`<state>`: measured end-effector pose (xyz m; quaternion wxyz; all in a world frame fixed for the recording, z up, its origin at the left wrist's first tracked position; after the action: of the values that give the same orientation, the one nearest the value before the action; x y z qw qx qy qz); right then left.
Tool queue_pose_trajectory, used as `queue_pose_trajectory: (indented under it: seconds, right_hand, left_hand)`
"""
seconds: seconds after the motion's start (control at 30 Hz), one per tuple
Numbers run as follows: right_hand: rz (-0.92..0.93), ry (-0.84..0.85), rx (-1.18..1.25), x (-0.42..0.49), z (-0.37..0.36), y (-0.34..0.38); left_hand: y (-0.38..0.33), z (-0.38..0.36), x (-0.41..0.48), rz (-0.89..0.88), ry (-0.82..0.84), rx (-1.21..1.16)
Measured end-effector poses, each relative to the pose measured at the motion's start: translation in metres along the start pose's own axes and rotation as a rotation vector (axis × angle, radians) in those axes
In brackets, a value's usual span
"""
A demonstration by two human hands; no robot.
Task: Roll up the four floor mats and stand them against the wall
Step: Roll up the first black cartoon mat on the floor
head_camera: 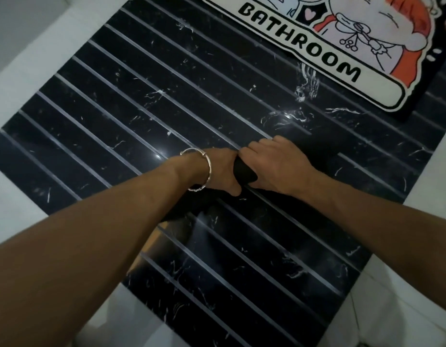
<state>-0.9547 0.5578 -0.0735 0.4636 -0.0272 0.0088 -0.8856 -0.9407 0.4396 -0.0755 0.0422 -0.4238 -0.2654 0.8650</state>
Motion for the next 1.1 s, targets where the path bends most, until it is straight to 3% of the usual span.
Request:
queue_pose_trajectory:
  seconds: [0.07,0.17,0.3,0.47,0.63,0.73,0.83,0.93,1.1]
  right_hand:
    - [-0.024,0.086,0.005,0.006,0.002,0.001]
    - [-0.119,0.404,0.132,0.016,0.007,-0.003]
    - [-0.278,0.773,0.708,0.014,0.002,-0.008]
    - [-0.39,0.797,1.347,0.006,0.012,0.007]
    - [-0.4,0.652,1.148,0.025,0.016,0.033]
    - [-0.438,0.554,1.14,0.048,0.021,0.048]
    - [-0.516,0.489,1.143,0.069,0.029,0.065]
    - [-0.545,0.447,1.208,0.092,0.034,0.082]
    - [-0.515,0.425,1.228,0.131,0.041,0.115]
  left_hand:
    - [0.004,0.004,-0.001,-0.005,-0.033,0.063]
    - [0.011,0.016,-0.006,-0.037,-0.084,0.249]
    - [0.013,0.033,-0.018,-0.193,-0.147,0.598]
    - [0.012,0.051,-0.042,-0.55,-0.32,0.865]
    - [0.029,0.061,-0.068,-0.643,-0.442,1.025]
    - [0.049,0.076,-0.081,-0.521,-0.529,0.998]
    - [0.076,0.096,-0.095,-0.204,-0.44,0.823]
    - [0.106,0.106,-0.107,-0.055,-0.406,0.628]
    - [0.137,0.103,-0.137,-0.015,-0.727,0.089]
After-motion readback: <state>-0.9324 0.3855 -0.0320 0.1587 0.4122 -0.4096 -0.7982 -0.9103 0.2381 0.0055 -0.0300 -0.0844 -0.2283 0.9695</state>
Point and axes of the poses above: each hand's wrist, its own x-axis towards the middle knuckle, its own z-axis out of the back of the hand, y = z × x, the point moved 3 cm from there along x, towards the middle knuckle, and after that the axes turned 10 degrees about -x, right-handed, at the moved point
